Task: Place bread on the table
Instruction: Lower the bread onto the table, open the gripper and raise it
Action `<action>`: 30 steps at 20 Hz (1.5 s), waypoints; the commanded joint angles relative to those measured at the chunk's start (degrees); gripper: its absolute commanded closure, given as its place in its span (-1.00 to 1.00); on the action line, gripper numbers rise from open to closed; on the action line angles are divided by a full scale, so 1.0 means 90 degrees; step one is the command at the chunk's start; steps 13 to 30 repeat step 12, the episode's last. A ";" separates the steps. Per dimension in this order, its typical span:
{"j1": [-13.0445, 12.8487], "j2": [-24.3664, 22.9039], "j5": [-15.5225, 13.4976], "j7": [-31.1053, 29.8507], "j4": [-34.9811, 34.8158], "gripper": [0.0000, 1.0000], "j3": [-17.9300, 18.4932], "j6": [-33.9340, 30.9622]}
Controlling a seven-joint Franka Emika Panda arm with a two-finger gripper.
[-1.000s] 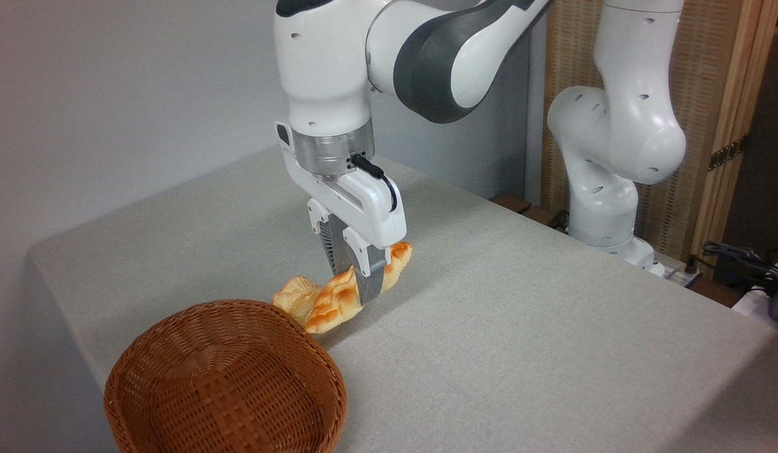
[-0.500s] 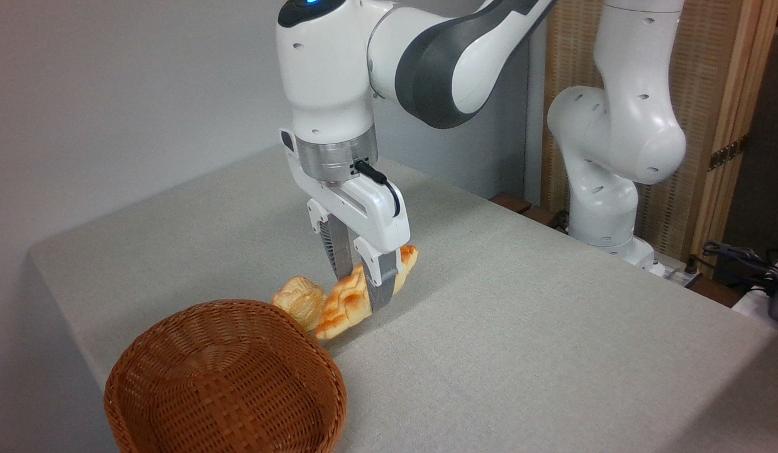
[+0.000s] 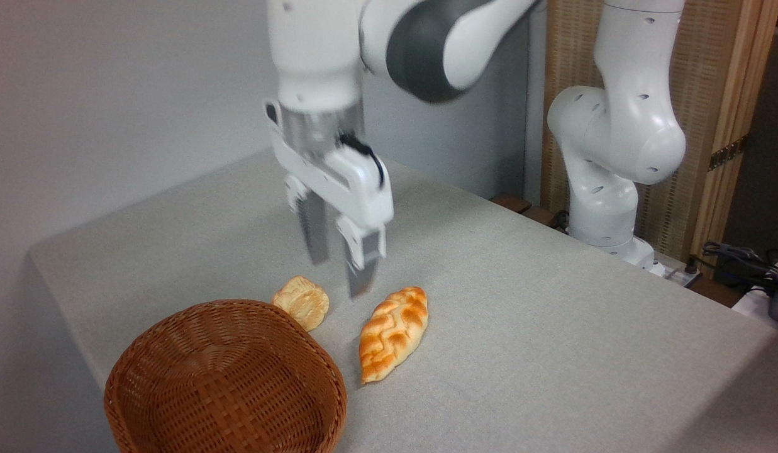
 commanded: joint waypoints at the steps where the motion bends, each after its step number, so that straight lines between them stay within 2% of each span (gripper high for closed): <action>1: -0.0121 0.0014 0.0086 -0.1127 0.1021 -1.00 -0.0314 -0.0466; 9: -0.0052 0.0102 0.0135 -0.0707 0.1111 -1.00 -0.0237 -0.0790; 12: 0.0016 0.0112 0.0048 -0.0747 0.1101 -1.00 -0.0198 -0.0799; 30: 0.0016 0.0112 0.0048 -0.0747 0.1101 -1.00 -0.0198 -0.0799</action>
